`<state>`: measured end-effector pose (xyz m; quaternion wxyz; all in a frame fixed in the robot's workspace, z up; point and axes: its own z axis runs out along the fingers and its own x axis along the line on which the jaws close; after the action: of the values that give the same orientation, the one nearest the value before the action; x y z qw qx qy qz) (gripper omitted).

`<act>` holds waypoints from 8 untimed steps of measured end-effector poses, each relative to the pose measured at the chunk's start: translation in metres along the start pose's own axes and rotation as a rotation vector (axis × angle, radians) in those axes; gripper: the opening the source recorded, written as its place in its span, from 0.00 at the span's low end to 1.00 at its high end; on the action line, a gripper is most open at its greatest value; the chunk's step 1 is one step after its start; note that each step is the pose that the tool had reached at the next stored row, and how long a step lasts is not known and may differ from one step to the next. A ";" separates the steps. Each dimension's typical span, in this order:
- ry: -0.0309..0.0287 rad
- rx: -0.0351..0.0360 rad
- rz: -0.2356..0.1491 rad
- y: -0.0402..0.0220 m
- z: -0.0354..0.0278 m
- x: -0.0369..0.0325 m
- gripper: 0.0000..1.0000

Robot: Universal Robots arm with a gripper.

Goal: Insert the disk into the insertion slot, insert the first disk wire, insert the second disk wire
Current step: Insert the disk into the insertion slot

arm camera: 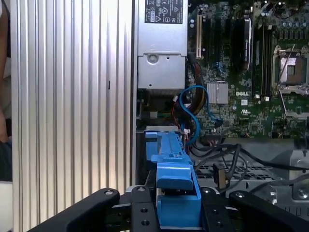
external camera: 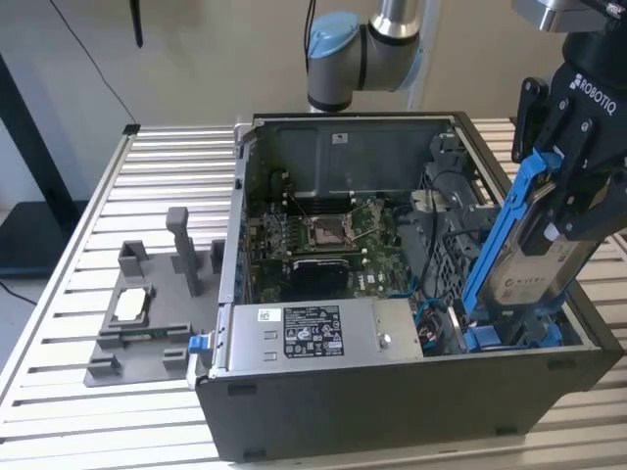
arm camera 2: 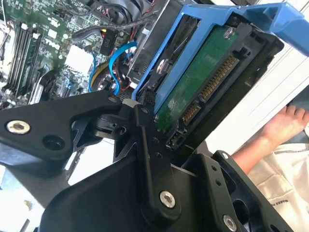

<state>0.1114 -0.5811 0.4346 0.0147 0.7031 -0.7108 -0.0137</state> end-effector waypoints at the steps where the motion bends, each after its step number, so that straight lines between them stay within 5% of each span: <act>1: 0.0000 0.0000 0.000 -0.0001 0.0006 0.0000 0.33; 8: -0.0002 0.0000 0.000 -0.0002 0.0018 0.0000 0.33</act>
<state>0.1115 -0.5811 0.4328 0.0147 0.7031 -0.7108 -0.0138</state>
